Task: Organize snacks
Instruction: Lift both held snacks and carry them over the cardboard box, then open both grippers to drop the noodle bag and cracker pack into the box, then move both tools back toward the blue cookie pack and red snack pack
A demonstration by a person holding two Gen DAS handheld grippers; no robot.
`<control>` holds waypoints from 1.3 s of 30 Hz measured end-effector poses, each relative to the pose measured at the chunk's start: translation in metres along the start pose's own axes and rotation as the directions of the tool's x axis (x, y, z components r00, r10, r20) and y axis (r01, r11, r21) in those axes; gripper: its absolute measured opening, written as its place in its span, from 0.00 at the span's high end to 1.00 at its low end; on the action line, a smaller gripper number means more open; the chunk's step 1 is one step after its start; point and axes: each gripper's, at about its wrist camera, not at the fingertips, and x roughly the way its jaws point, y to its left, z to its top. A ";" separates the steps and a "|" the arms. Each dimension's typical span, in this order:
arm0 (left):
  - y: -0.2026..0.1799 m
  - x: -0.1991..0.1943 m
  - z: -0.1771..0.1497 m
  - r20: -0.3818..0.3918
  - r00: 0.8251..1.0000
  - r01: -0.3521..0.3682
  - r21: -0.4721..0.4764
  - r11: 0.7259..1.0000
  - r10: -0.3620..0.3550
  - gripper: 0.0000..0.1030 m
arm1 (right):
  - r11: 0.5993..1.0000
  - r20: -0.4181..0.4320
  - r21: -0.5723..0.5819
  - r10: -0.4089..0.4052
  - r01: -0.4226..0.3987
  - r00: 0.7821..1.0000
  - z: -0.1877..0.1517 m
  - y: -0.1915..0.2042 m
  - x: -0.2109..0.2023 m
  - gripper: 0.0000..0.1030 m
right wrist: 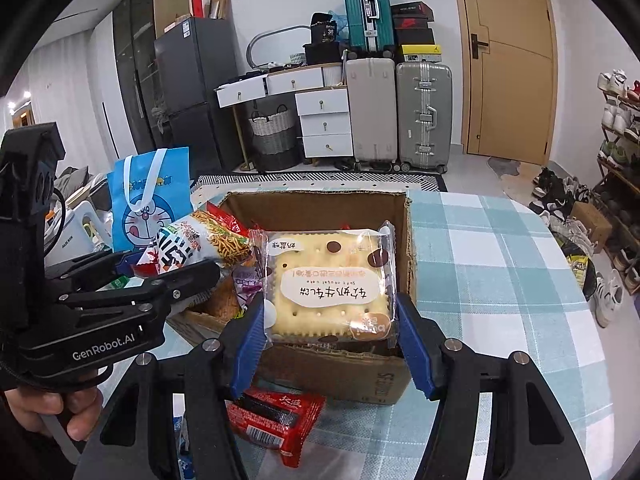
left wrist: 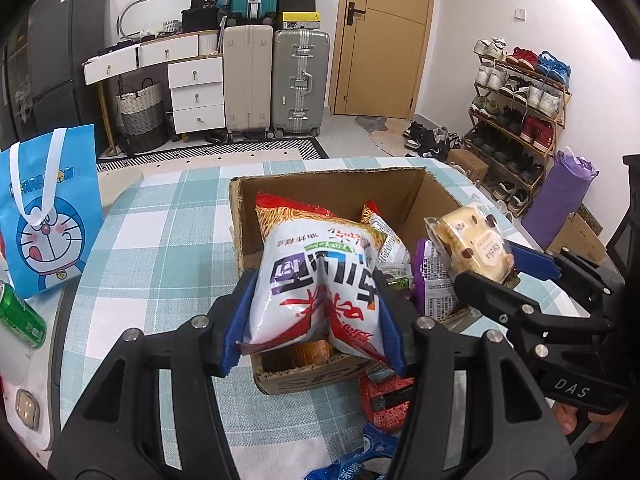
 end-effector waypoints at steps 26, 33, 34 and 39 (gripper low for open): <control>-0.003 0.003 0.003 -0.030 0.999 -0.013 -0.010 1.000 0.013 0.43 | 0.998 0.045 -0.045 -0.032 0.034 0.998 0.000 0.003 -0.021 0.18; -0.007 -0.021 0.002 0.026 0.999 -0.029 -0.002 1.000 0.029 0.15 | 0.999 0.041 -0.025 -0.040 0.041 0.998 -0.008 -0.002 -0.036 0.03; -0.006 -0.024 0.002 0.024 0.999 -0.027 -0.003 1.000 0.027 0.12 | 0.999 0.037 -0.021 -0.044 0.045 0.998 -0.009 -0.002 -0.037 0.03; -0.003 -0.040 -0.006 0.042 0.998 -0.048 -0.015 0.999 0.048 0.01 | 0.999 0.018 0.006 -0.040 0.040 0.999 -0.017 -0.009 -0.042 0.01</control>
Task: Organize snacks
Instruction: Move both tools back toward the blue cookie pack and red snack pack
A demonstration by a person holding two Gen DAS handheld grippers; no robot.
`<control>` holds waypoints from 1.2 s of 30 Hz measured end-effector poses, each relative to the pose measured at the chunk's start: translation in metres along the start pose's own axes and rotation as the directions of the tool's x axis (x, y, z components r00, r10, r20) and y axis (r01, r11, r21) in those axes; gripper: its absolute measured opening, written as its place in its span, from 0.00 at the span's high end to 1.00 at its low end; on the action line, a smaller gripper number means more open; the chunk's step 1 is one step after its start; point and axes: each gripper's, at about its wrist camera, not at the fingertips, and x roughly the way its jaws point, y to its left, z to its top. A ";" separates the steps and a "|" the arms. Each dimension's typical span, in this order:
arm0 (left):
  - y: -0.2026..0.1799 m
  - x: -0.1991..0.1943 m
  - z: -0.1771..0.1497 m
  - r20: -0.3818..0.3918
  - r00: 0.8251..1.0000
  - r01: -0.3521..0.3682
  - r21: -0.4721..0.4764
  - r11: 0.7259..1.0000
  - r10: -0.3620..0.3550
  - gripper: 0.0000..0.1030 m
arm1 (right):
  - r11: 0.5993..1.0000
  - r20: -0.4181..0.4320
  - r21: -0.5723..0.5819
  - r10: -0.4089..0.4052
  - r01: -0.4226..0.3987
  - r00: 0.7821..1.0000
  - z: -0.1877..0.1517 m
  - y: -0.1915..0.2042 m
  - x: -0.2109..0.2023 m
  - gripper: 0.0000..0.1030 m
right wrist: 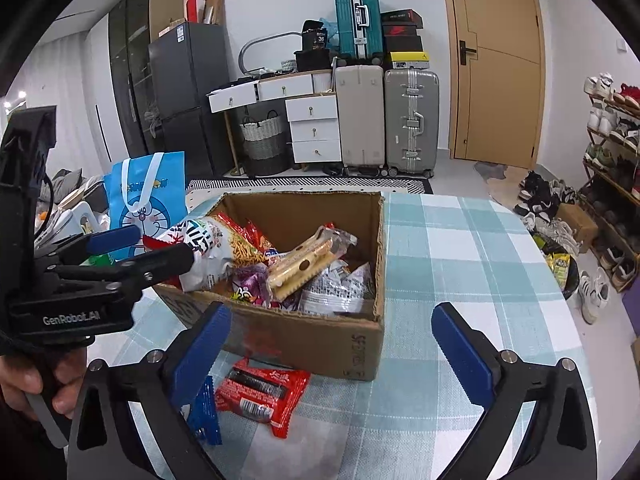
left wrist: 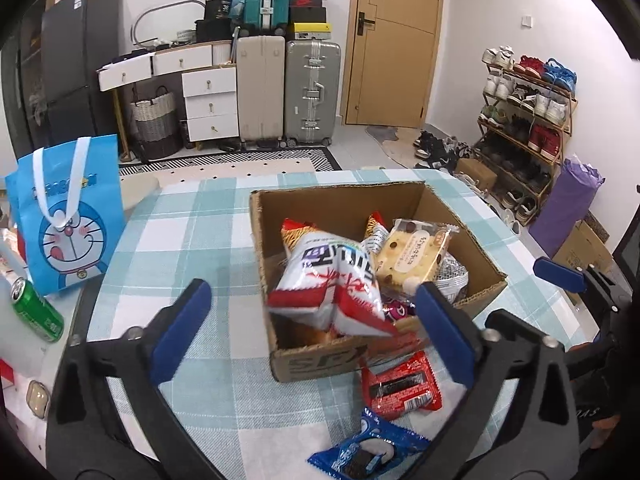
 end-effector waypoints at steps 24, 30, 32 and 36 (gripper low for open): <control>0.009 -0.039 -0.094 -0.093 0.994 -0.055 0.033 0.998 0.058 0.01 | 0.998 -0.132 0.048 0.042 -0.036 0.990 -0.050 -0.004 0.014 0.01; 0.011 -0.031 -0.102 -0.121 0.990 -0.069 0.008 0.998 0.070 0.01 | 0.999 -0.173 0.022 0.036 -0.033 0.984 -0.062 -0.002 0.020 0.01; 0.012 -0.027 -0.102 -0.126 0.989 -0.074 0.010 0.997 0.075 0.01 | 0.999 -0.189 0.015 0.036 -0.034 0.981 -0.067 -0.001 0.022 0.01; 0.015 -0.021 -0.106 -0.143 0.987 -0.075 0.014 0.997 0.077 0.01 | 0.999 -0.218 -0.011 0.029 -0.033 0.976 -0.075 0.002 0.028 0.01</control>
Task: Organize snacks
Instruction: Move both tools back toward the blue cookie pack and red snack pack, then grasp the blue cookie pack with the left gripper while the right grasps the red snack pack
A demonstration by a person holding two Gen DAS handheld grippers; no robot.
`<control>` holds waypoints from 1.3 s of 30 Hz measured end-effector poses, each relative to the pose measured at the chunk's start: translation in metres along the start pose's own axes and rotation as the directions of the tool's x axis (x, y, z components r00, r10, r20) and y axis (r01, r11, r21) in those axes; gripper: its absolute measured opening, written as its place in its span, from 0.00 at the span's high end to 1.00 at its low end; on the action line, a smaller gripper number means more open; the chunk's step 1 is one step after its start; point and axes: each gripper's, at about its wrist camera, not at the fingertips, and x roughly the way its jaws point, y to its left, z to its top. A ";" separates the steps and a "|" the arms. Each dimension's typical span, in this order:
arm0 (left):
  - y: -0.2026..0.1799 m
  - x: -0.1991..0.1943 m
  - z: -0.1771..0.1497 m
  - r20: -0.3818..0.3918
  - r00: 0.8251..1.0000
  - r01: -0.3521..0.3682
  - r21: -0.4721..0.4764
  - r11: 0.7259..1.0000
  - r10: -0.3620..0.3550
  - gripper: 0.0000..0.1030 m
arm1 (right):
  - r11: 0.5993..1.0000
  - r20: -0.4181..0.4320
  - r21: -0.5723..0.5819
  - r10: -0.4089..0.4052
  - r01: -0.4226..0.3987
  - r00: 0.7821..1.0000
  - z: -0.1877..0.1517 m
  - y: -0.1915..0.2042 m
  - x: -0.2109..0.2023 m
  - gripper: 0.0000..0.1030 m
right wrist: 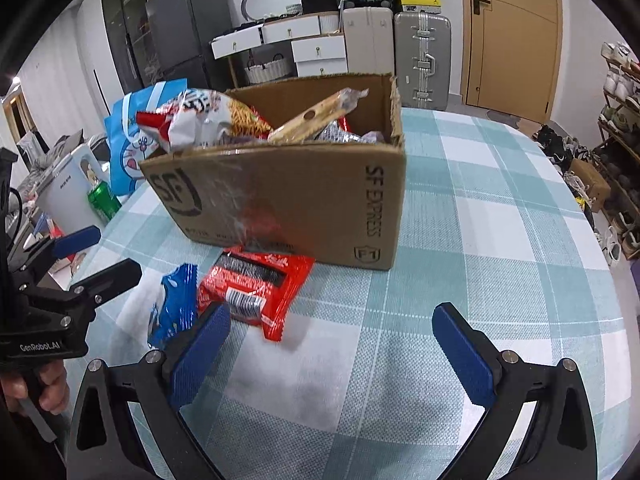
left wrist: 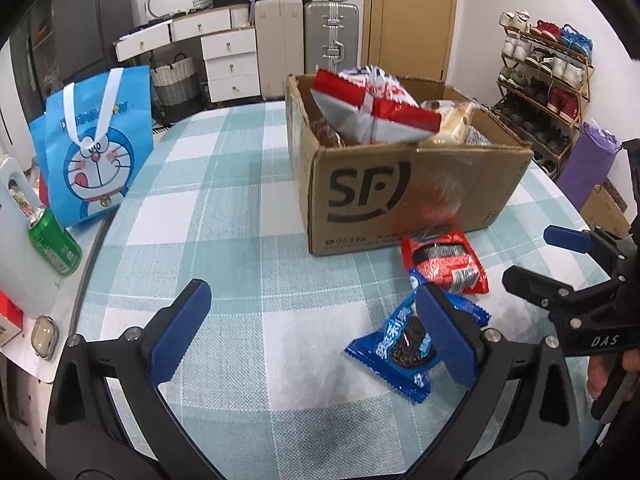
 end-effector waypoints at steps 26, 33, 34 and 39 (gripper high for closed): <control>-0.040 0.027 -0.019 -0.086 0.991 0.117 0.122 0.986 -0.107 0.01 | 1.000 -0.047 0.003 -0.021 0.021 0.999 -0.007 -0.008 0.017 0.01; -0.054 0.036 -0.026 -0.123 0.986 0.136 0.167 0.976 -0.116 0.22 | 1.000 -0.050 0.009 -0.024 0.025 0.998 -0.008 -0.010 0.018 0.01; -0.055 0.038 -0.027 -0.133 0.983 0.146 0.166 0.975 -0.125 0.31 | 1.000 -0.051 0.009 -0.026 0.027 0.998 -0.009 -0.010 0.018 0.01; -0.047 0.038 -0.029 -0.139 0.973 0.201 0.110 0.973 -0.185 0.59 | 0.999 -0.047 0.018 -0.030 0.030 0.998 -0.009 -0.012 0.017 0.01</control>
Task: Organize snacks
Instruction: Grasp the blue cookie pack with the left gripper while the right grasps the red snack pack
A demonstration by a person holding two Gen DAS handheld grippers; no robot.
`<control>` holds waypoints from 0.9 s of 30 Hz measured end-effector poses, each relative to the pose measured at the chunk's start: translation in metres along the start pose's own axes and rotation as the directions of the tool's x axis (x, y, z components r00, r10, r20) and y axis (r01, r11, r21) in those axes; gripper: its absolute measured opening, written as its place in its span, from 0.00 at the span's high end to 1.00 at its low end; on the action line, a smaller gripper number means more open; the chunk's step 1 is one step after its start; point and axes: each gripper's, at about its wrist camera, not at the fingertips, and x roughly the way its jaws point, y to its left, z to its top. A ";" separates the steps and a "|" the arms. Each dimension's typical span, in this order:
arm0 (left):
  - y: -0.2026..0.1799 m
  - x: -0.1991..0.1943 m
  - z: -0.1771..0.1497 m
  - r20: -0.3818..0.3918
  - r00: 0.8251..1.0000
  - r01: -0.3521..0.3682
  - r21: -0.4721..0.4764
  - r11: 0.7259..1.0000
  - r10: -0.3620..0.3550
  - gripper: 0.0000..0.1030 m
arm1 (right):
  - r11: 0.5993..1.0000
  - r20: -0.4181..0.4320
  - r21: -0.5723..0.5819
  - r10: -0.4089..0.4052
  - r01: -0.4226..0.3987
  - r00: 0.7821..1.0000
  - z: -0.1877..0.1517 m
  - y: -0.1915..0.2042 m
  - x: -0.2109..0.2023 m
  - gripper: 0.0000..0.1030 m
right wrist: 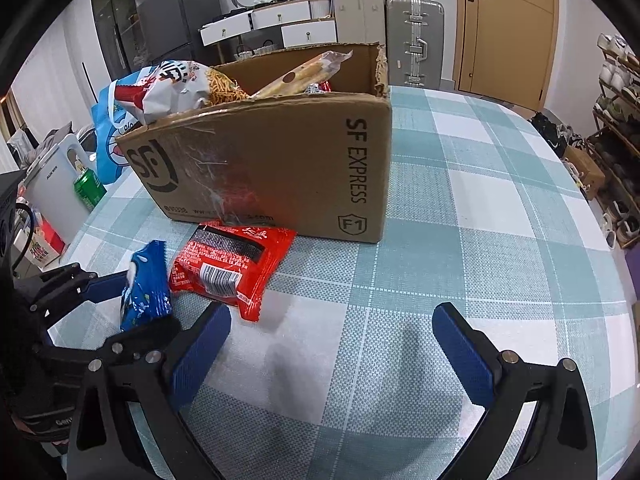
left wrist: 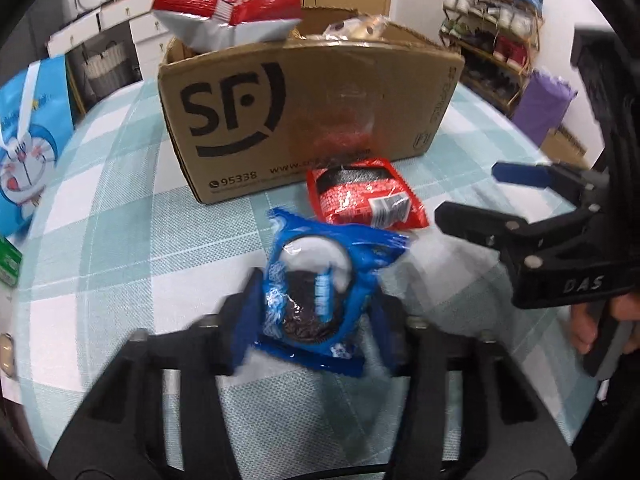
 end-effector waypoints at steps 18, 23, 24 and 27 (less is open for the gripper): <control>0.042 -0.021 0.004 0.060 0.995 -0.065 -0.128 0.990 0.073 0.59 | 0.998 -0.034 0.001 0.065 -0.065 0.997 0.012 0.024 0.011 0.01; 0.056 -0.028 0.001 0.070 0.994 -0.077 -0.167 0.983 0.090 0.59 | 0.994 -0.053 0.009 0.107 -0.107 0.993 0.019 0.039 0.020 0.01; 0.061 -0.030 0.000 0.072 0.993 -0.080 -0.174 0.981 0.094 0.59 | 0.994 -0.058 0.009 0.114 -0.113 0.992 0.020 0.042 0.022 0.01; 0.072 -0.031 -0.001 0.072 0.992 -0.086 -0.206 0.975 0.103 0.59 | 0.992 -0.074 0.005 0.125 -0.125 0.989 0.026 0.053 0.030 0.01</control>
